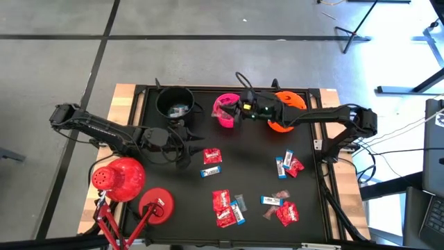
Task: Organize candy in baskets
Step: Put the transparent candy into the pink bucket
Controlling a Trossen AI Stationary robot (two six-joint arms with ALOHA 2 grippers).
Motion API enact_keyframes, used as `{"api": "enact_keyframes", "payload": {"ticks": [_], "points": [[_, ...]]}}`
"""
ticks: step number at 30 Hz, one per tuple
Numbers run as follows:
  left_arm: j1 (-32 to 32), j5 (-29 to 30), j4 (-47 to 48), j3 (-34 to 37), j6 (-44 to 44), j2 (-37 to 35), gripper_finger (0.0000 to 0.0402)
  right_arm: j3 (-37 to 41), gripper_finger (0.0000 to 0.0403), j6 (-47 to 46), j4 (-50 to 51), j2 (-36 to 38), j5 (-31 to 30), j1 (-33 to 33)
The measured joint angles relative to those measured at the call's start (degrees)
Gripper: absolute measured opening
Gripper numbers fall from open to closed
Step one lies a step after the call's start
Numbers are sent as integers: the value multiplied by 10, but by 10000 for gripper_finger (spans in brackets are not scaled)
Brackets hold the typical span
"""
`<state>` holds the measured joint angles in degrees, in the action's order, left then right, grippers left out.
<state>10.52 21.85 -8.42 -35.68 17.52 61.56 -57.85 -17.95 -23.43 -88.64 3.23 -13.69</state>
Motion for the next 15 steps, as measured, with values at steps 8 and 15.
{"api": "enact_keyframes", "payload": {"ticks": [8, 15], "points": [[0, 1, -3, 0, -1, 0, 195, -96, 0, 78, 186, -5, -37, -3], [0, -2, -2, 0, -1, 0, 195, -97, 0, 77, 252, -9, -44, -48]]}}
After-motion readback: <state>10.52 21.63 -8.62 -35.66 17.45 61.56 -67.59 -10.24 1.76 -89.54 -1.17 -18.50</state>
